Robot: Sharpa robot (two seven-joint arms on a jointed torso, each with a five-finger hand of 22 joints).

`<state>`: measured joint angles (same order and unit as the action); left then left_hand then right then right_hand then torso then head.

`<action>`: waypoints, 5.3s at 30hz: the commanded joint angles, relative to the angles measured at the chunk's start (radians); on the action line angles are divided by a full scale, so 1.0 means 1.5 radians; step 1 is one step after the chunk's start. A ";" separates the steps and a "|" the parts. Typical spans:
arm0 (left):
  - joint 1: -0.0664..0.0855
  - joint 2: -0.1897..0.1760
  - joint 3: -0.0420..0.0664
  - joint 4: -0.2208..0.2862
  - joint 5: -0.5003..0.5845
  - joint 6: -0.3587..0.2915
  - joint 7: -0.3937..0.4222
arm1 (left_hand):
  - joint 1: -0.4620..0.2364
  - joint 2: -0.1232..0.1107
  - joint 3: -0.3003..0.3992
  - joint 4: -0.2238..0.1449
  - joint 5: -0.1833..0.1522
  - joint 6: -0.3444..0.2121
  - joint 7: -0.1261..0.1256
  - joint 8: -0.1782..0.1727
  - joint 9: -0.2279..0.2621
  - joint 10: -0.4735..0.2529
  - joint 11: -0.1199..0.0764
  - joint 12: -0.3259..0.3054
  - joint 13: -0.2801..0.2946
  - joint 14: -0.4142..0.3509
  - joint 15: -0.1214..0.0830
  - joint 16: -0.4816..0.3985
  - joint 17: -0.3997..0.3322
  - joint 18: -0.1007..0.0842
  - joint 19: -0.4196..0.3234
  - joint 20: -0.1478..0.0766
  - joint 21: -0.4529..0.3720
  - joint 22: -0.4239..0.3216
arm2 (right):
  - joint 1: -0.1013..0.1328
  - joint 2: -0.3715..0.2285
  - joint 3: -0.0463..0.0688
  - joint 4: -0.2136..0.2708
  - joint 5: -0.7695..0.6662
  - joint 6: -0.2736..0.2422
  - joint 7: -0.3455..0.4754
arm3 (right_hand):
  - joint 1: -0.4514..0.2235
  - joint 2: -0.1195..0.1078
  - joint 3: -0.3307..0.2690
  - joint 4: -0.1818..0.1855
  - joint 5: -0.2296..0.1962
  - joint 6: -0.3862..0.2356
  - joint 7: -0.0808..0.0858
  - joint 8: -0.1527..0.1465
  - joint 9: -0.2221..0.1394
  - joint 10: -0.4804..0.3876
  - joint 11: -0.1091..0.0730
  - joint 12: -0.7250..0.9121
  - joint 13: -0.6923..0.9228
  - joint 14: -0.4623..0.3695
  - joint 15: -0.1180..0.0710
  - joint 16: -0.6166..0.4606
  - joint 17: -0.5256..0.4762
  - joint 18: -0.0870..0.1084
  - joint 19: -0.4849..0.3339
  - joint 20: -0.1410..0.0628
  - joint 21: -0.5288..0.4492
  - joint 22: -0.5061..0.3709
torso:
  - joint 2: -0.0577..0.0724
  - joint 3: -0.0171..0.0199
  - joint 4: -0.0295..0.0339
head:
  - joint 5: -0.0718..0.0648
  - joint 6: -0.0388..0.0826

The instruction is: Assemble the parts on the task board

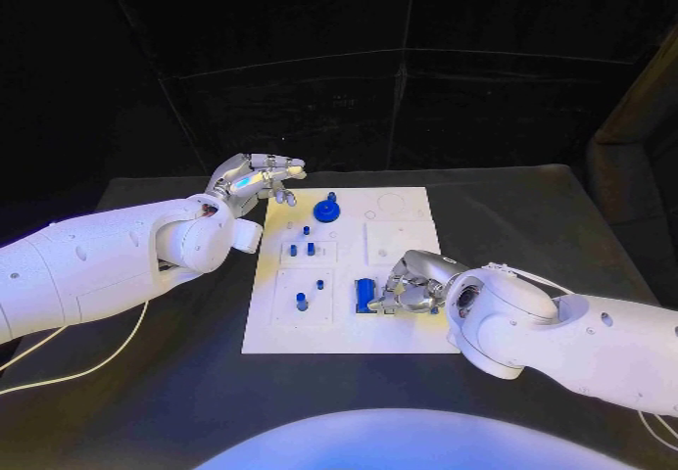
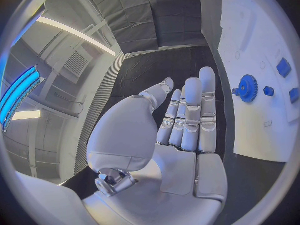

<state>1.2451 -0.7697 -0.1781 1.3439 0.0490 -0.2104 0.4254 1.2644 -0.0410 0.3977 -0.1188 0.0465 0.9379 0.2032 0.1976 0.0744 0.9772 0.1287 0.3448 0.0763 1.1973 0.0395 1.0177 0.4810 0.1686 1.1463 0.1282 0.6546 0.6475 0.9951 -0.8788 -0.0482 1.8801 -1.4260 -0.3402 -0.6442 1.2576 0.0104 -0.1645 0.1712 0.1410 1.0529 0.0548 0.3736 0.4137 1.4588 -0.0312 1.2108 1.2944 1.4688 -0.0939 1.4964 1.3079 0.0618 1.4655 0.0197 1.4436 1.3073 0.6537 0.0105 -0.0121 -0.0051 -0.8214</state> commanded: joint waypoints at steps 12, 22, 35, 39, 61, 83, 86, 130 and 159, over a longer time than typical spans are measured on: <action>0.001 -0.001 0.000 -0.001 0.001 0.009 0.003 | 0.002 -0.001 -0.003 0.000 0.002 -0.004 -0.001 0.004 0.001 -0.004 0.000 0.002 0.001 -0.005 -0.001 0.004 -0.001 0.009 0.000 0.005 -0.003 -0.001 | 0.002 -0.127 0.000 0.030 0.017 -0.093 0.124 | 0.025 0.009 -0.019 -0.001 0.067 -0.037 0.017 -0.044 -0.016 -0.010 0.020 -0.007 0.002 0.050 0.017 0.008 0.082 -0.015 0.015 0.014 0.013 0.066 | -0.001 0.0000 -0.0019 | -0.017 0.008; 0.001 0.001 -0.001 0.000 0.001 0.011 0.002 | 0.003 -0.001 -0.003 0.000 0.002 -0.005 -0.001 0.006 0.001 -0.005 0.000 0.004 0.001 -0.006 -0.001 0.004 -0.001 0.009 0.000 0.005 -0.003 -0.001 | 0.003 -0.149 0.000 0.007 -0.014 0.010 0.069 | 0.025 0.011 -0.030 0.004 0.076 -0.018 0.014 -0.048 -0.020 -0.012 0.019 -0.018 -0.005 0.048 0.018 0.003 0.074 -0.014 0.013 0.016 0.011 0.063 | 0.000 0.0000 0.0004 | -0.026 0.009; 0.001 -0.002 -0.002 0.001 0.001 0.012 0.003 | 0.003 -0.001 -0.003 0.000 0.002 -0.005 -0.001 0.006 0.001 -0.005 0.000 0.004 0.001 -0.006 -0.001 0.004 -0.001 0.009 0.000 0.005 -0.003 -0.001 | 0.002 -0.124 -0.001 -0.019 -0.031 0.090 0.022 | -0.001 -0.004 -0.063 0.030 0.055 -0.009 0.013 -0.058 -0.023 -0.021 0.018 -0.045 -0.021 0.043 0.017 -0.008 0.055 -0.011 0.004 0.015 0.000 0.048 | 0.000 0.0003 0.0003 | -0.023 0.005; 0.001 -0.002 -0.002 0.001 0.001 0.012 0.003 | 0.003 -0.001 -0.003 0.000 0.002 -0.005 -0.001 0.006 0.001 -0.005 0.000 0.004 0.001 -0.006 -0.001 0.004 -0.001 0.009 0.000 0.005 -0.003 -0.001 | 0.001 -0.115 -0.001 -0.022 -0.033 0.088 0.021 | -0.001 -0.004 -0.063 0.030 0.055 -0.009 0.013 -0.058 -0.023 -0.021 0.018 -0.044 -0.020 0.043 0.017 -0.008 0.055 -0.011 0.005 0.015 0.000 0.048 | 0.000 0.0001 0.0007 | -0.023 0.005; 0.000 -0.003 -0.003 0.001 0.001 0.015 -0.001 | 0.004 -0.001 -0.003 -0.001 0.002 -0.006 -0.001 0.007 0.001 -0.005 0.000 0.006 0.001 -0.006 -0.001 0.005 -0.002 0.009 0.000 0.005 -0.003 -0.001 | -0.002 -0.066 -0.001 -0.040 -0.192 0.175 -0.002 | 0.155 0.033 0.012 -0.062 -0.048 -0.014 0.018 -0.073 -0.024 -0.035 0.020 -0.063 -0.027 0.043 0.017 -0.012 0.055 -0.009 0.000 0.015 -0.008 0.042 | 0.000 -0.0007 0.0014 | -0.019 0.000; 0.000 -0.006 -0.003 0.004 0.001 0.017 -0.006 | 0.004 -0.001 -0.003 -0.001 0.002 -0.007 -0.001 0.008 0.001 -0.007 0.000 0.006 0.001 -0.006 -0.001 0.005 -0.002 0.009 0.000 0.005 -0.003 -0.001 | -0.003 -0.067 -0.001 -0.020 -0.127 0.078 -0.009 | 0.109 -0.012 0.096 -0.034 0.241 -0.007 0.015 -0.091 -0.037 -0.039 0.017 -0.074 -0.034 0.046 0.015 -0.009 0.067 -0.011 0.007 0.012 -0.003 0.051 | 0.000 0.0000 0.0007 | -0.017 0.002; 0.000 -0.006 -0.003 0.004 0.001 0.017 -0.006 | 0.004 -0.001 -0.003 -0.002 0.002 -0.007 -0.001 0.008 0.001 -0.007 0.000 0.007 0.001 -0.006 -0.001 0.005 -0.002 0.009 0.000 0.005 -0.003 -0.001 | -0.003 -0.072 -0.001 -0.011 -0.101 0.046 -0.009 | 0.099 -0.030 0.130 -0.022 0.263 -0.003 0.014 -0.093 -0.039 -0.036 0.017 -0.070 -0.031 0.047 0.014 -0.008 0.070 -0.012 0.009 0.011 0.000 0.056 | 0.000 -0.0002 0.0005 | -0.017 0.002; 0.001 -0.006 -0.003 0.006 0.001 0.022 -0.009 | 0.009 0.001 -0.001 -0.005 0.002 -0.009 -0.001 0.011 0.001 -0.009 0.000 0.009 0.000 -0.007 -0.001 0.006 -0.004 0.009 0.000 0.005 -0.004 -0.001 | -0.003 -0.020 0.000 -0.013 0.056 -0.036 -0.016 | 0.000 -0.091 0.257 0.036 0.274 0.066 -0.012 -0.080 -0.025 0.008 -0.004 -0.023 0.003 0.054 -0.002 0.010 0.105 -0.018 0.025 -0.002 0.019 0.083 | 0.000 -0.0002 0.0017 | -0.010 -0.003; 0.001 -0.004 -0.003 0.007 0.001 0.027 -0.010 | 0.007 0.001 -0.002 -0.005 0.002 -0.011 0.000 0.014 0.001 -0.012 0.001 0.013 0.000 -0.008 -0.001 0.006 -0.005 0.009 0.000 0.005 -0.004 -0.001 | -0.002 0.003 0.000 -0.031 0.059 -0.007 -0.018 | -0.059 -0.072 0.230 0.065 0.219 0.079 -0.015 -0.079 -0.011 0.012 -0.006 -0.033 0.000 0.053 -0.004 0.008 0.102 -0.019 0.025 -0.005 0.018 0.083 | 0.000 -0.0007 0.0012 | -0.009 -0.006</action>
<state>1.2445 -0.7762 -0.1828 1.3523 0.0490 -0.1848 0.4083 1.2688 -0.0366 0.3950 -0.1215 0.0465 0.9308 0.2033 0.2142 0.0743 0.9664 0.1324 0.3588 0.0763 1.1900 0.0395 1.0216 0.4752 0.1687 1.1463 0.1282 0.6546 0.6463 0.9907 -0.8748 -0.0486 1.8337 -1.3398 -0.3649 -0.6734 1.1784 -0.0972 0.1872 0.2697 0.4759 1.1700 0.0273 0.2583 0.3972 1.4633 -0.0394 1.1577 1.2940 1.4648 -0.0935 1.5081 1.3078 0.0462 1.4635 0.0177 1.4674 1.3074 0.6542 0.0096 -0.0106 -0.0194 -0.8307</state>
